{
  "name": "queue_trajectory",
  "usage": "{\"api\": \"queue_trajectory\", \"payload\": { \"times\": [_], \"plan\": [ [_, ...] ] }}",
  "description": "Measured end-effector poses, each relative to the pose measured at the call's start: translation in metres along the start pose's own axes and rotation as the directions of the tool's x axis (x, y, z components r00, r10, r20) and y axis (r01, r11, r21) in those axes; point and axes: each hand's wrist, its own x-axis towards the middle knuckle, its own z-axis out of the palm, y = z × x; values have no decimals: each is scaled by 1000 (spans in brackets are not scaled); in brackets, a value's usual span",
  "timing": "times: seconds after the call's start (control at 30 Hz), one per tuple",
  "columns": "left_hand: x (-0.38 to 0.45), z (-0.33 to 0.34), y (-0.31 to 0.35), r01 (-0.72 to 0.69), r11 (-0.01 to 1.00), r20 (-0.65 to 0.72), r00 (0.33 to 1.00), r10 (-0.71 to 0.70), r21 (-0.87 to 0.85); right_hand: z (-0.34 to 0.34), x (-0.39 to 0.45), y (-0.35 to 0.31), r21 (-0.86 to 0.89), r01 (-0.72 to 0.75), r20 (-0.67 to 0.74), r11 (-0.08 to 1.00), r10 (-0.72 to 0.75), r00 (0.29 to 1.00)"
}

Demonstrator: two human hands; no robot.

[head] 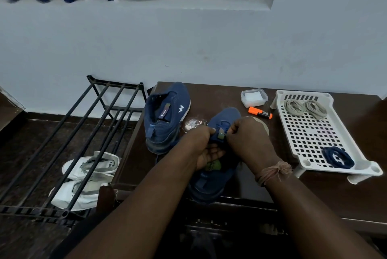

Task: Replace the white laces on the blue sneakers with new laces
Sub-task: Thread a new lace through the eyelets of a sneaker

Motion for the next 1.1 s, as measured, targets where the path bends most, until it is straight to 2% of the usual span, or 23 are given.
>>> {"api": "queue_trajectory", "payload": {
  "times": [0.13, 0.3, 0.43, 0.6, 0.7, 0.83, 1.0, 1.1],
  "plan": [
    [2, 1, -2, -24, 999, 4, 1000, 24, 25, 4, 2, 2, -18, 0, 4, 1000, 0, 1000],
    [3, 2, -4, -21, 998, 26, 999, 19, 56, -4, 6, 11, 242, -144, 155, 960, 109, 982],
    [4, 2, -3, -25, 997, 26, 999, 23, 73, -6, 7, 12, 325, -220, 232, 920, 148, 961],
    [4, 2, -5, -40, 995, 17, 999, 39, 94, 1, 3, 5, 135, -131, 115, 982, 116, 987],
    [4, 2, -4, -30, 995, 23, 999, 28, 93, 6, 6, 10, 283, -182, 114, 942, 155, 981],
    [2, 3, -3, -20, 992, 29, 999, 17, 121, 3, 6, 17, 487, -271, 211, 830, 189, 959],
    [1, 3, -2, -26, 992, 37, 999, 21, 123, 3, 5, 14, 479, -206, 121, 853, 168, 978],
    [-1, 5, -3, -19, 993, 36, 999, 15, 120, 3, 5, 14, 525, -185, 96, 831, 157, 983]
  ]
}}
